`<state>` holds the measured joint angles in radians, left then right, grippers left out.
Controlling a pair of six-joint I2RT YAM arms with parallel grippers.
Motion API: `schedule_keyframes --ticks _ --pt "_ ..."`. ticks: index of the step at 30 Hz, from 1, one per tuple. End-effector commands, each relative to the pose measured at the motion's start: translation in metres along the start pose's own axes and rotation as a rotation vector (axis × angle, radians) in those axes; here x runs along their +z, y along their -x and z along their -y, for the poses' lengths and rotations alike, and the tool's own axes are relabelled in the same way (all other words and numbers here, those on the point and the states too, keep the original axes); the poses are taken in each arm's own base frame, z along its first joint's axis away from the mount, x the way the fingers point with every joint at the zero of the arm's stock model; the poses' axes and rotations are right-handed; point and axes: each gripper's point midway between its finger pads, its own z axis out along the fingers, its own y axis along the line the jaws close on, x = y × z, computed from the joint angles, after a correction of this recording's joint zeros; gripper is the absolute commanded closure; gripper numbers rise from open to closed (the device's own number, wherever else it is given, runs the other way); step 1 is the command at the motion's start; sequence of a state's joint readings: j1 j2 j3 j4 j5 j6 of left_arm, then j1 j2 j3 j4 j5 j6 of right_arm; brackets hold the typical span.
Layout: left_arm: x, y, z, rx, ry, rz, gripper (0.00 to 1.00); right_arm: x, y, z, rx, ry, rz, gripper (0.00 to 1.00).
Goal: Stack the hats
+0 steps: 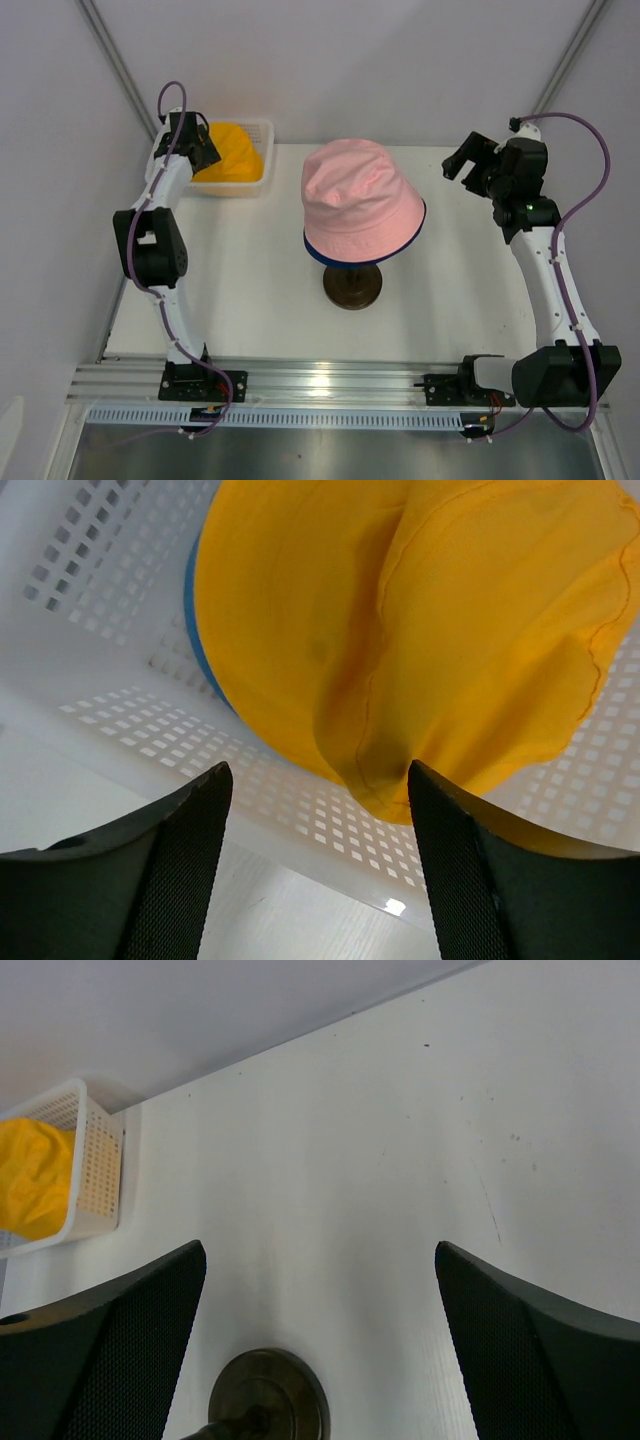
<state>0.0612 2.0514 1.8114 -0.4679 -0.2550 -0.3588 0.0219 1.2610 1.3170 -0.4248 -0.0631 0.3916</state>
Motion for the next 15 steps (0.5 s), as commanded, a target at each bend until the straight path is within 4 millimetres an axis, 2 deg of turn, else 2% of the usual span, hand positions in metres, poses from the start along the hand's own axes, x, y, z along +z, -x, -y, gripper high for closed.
schedule_keyframes --ticks 1,6,9,10,11,15 --pt "0.000 0.021 0.019 -0.061 -0.107 0.074 0.28 -0.005 0.032 -0.015 0.007 0.051 0.093 0.01" --pt "0.005 0.031 0.024 -0.107 -0.131 0.117 0.51 -0.006 0.034 -0.018 0.017 0.065 0.110 0.01" --pt "0.005 0.037 0.033 -0.130 -0.177 0.135 0.76 -0.004 0.028 -0.019 0.041 0.078 0.092 0.01" --pt "0.002 0.044 0.037 -0.133 -0.199 0.144 0.93 -0.004 0.025 -0.019 0.046 0.082 0.083 0.00" --pt "-0.001 0.043 0.043 -0.128 -0.227 0.126 0.99 -0.005 0.025 -0.021 0.047 0.089 0.079 0.00" --pt "-0.047 0.066 0.057 -0.125 -0.332 0.144 0.99 -0.014 0.028 -0.021 0.061 0.084 0.094 0.01"
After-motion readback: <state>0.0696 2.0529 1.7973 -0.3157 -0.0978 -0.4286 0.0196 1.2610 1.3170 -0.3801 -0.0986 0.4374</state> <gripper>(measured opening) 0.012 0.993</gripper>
